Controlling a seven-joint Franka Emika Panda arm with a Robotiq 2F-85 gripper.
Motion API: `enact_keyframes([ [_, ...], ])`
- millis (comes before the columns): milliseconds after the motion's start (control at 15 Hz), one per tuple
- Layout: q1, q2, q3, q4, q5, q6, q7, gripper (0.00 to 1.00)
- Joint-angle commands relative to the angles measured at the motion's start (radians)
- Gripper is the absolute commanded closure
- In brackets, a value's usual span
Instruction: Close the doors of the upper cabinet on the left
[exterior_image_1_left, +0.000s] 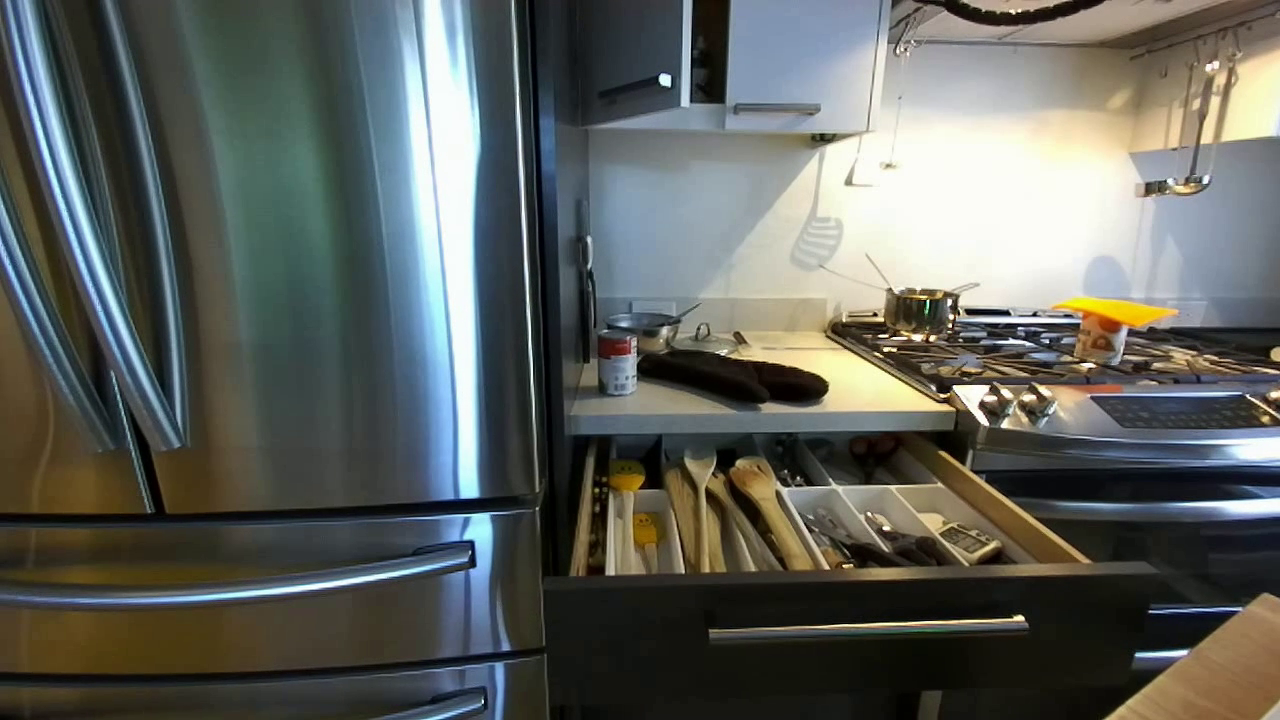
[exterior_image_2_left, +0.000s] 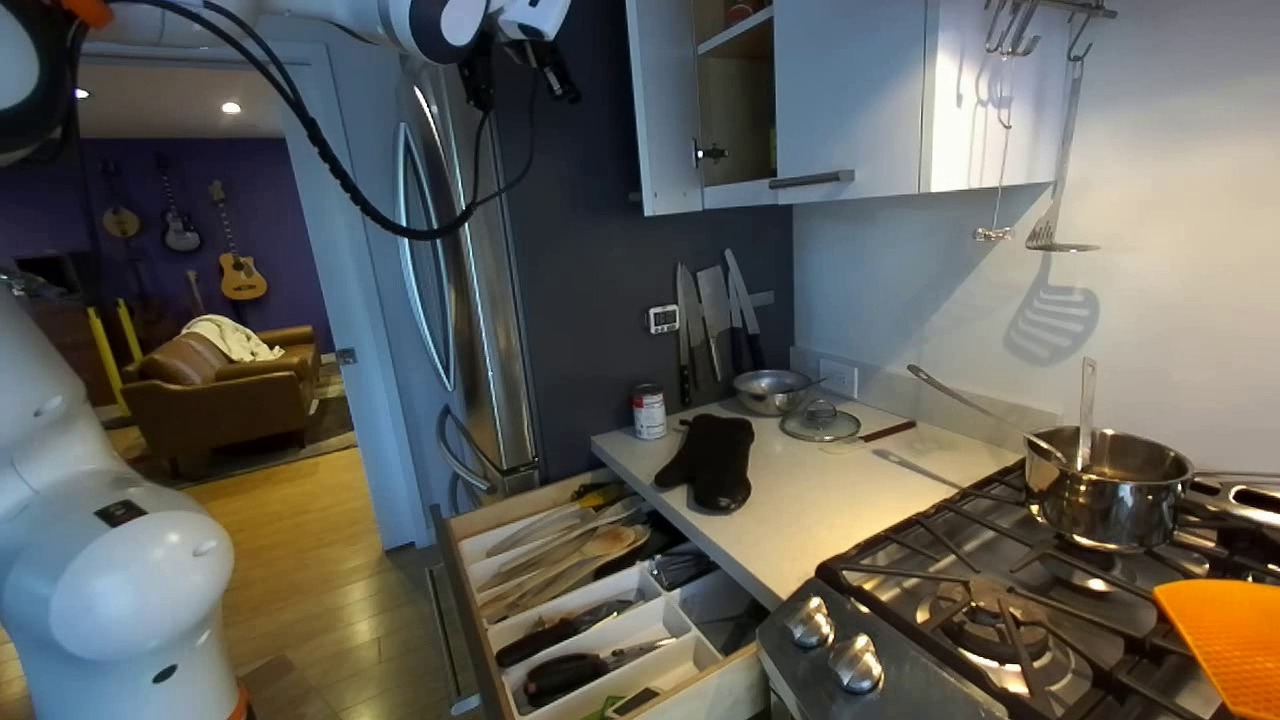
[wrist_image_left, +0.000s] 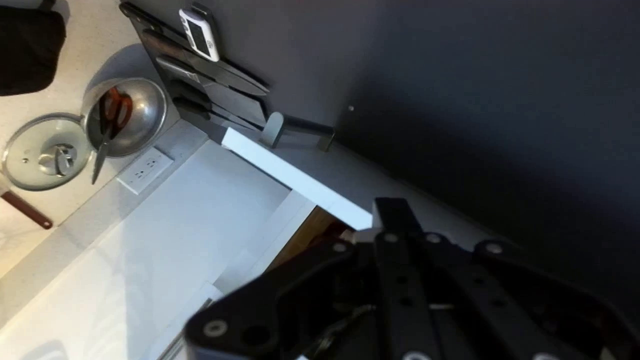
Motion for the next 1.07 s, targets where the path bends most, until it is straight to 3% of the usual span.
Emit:
enact_keyframes([
  [0, -0.01, 0.099, 0.047, 0.115, 0.07, -0.007, -0.173, 1.0],
  [400, -0.049, 0.273, 0.084, 0.276, 0.076, 0.089, -0.358, 1.0],
  [1000, -0.041, 0.485, 0.073, 0.483, 0.042, 0.18, -0.43, 1.0],
])
